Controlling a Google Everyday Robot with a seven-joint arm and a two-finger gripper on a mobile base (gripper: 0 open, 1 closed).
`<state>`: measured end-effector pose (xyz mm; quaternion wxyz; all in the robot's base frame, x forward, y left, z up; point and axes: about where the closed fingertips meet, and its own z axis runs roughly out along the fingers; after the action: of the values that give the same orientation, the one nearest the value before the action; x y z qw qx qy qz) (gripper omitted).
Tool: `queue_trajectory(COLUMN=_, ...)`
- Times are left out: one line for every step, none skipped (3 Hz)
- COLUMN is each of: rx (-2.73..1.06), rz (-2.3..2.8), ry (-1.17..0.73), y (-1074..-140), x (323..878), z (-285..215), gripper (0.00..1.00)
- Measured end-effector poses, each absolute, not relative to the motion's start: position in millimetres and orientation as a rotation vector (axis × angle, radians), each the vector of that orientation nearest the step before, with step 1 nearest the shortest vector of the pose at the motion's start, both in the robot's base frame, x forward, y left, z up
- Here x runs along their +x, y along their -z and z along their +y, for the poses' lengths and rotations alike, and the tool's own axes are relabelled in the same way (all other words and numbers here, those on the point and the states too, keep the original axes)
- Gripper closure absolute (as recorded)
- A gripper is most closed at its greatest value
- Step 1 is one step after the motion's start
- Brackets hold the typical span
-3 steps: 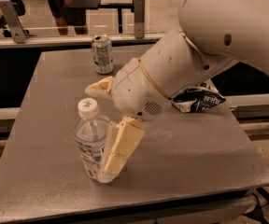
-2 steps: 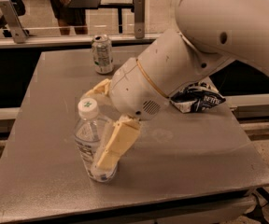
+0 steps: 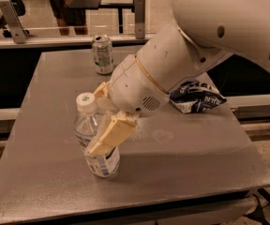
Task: Knock blue plastic bottle over
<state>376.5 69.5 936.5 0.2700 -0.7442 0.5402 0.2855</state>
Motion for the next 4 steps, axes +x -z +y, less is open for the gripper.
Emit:
queue_trajectory(rx=-2.039, rz=1.463, ry=-0.715, y=-946.6, x=388.8, z=68.4, gripper=0.87)
queue_trajectory(rx=-2.124, rz=1.504, ry=-0.583, y=-956.5, x=419.0, z=67.7, gripper=1.00)
queue_trajectory(rx=-2.208, rz=1.523, ry=-0.466, y=-954.3, x=435.5, z=68.0, gripper=1.00)
queue_trajectory(rx=-2.383, rz=1.513, ry=-0.294, y=-939.1, x=442.1, z=68.7, gripper=1.00)
